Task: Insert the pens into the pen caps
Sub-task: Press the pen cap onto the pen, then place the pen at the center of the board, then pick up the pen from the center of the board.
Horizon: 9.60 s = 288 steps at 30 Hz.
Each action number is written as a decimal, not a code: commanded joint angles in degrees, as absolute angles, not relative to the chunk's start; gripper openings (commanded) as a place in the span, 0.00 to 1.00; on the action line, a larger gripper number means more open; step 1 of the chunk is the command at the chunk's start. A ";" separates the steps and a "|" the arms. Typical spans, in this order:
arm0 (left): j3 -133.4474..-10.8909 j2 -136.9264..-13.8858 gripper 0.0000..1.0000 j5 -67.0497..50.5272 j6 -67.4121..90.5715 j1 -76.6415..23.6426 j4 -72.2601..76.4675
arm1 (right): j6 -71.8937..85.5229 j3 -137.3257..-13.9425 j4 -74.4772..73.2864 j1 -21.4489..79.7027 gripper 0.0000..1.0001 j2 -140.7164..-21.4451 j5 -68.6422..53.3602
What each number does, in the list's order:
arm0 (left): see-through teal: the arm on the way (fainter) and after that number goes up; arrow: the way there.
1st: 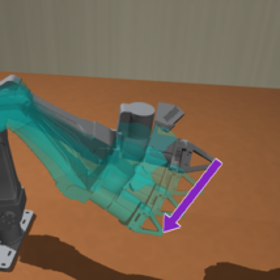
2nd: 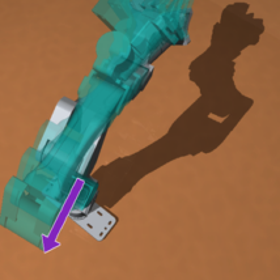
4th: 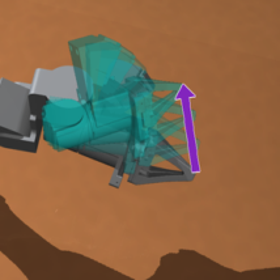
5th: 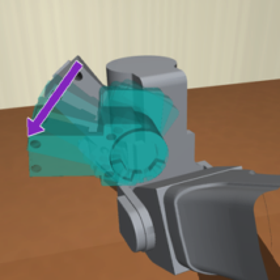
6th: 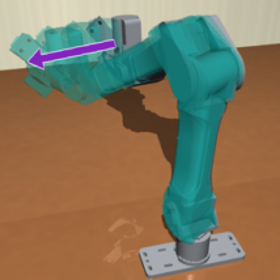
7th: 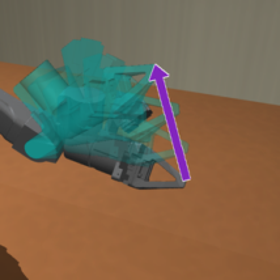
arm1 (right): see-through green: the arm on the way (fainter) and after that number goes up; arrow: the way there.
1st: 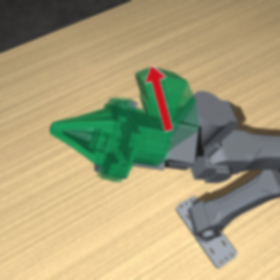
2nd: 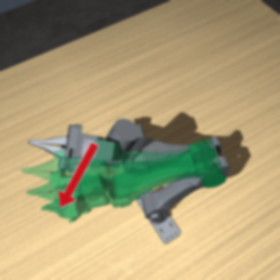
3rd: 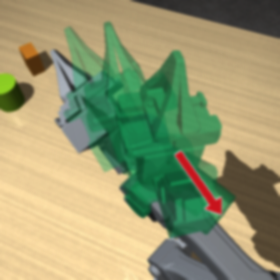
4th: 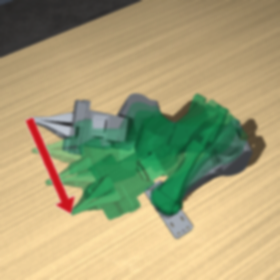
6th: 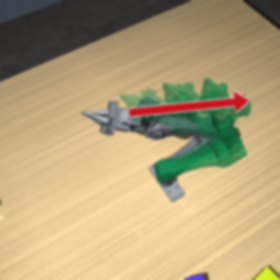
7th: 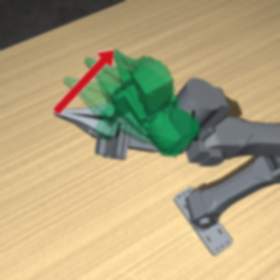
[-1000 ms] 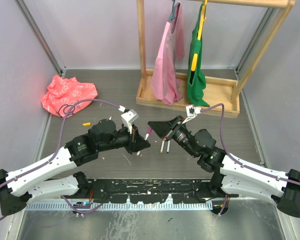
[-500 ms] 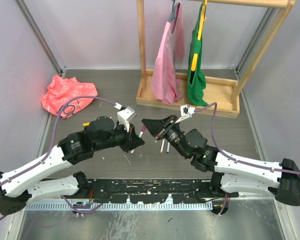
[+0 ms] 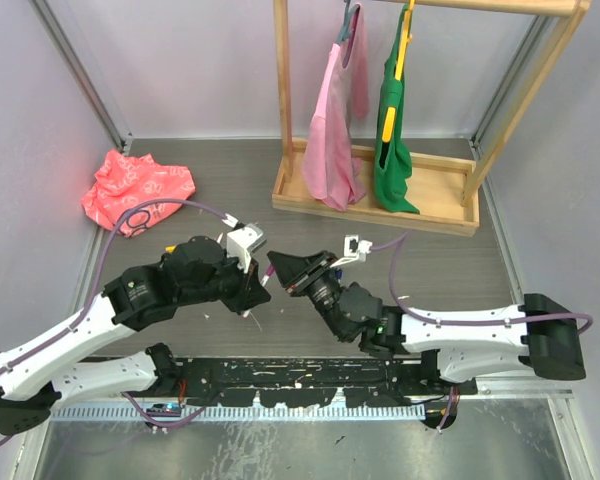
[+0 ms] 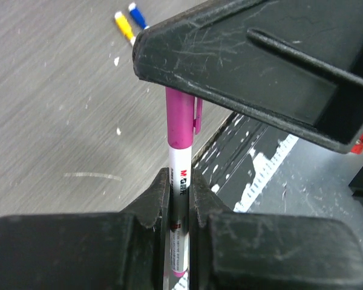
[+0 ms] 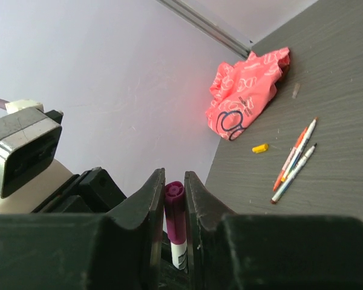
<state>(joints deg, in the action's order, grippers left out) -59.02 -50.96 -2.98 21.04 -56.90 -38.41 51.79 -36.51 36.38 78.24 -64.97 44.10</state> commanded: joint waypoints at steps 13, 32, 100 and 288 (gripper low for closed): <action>-67.35 -50.47 0.00 1.89 21.81 -50.76 -2.65 | 58.19 -35.88 26.76 94.60 0.00 -74.65 24.89; -62.66 -50.36 0.00 -3.95 20.37 -50.77 -9.23 | 35.92 -53.38 11.35 78.01 0.27 -59.45 25.39; -62.06 -102.92 0.01 8.40 43.26 -54.12 -8.69 | 69.24 -26.91 -41.32 76.89 0.85 -32.24 36.82; -46.93 -85.85 0.16 2.22 29.61 -22.34 -34.41 | 67.85 -26.48 -36.21 76.90 0.84 -38.58 34.26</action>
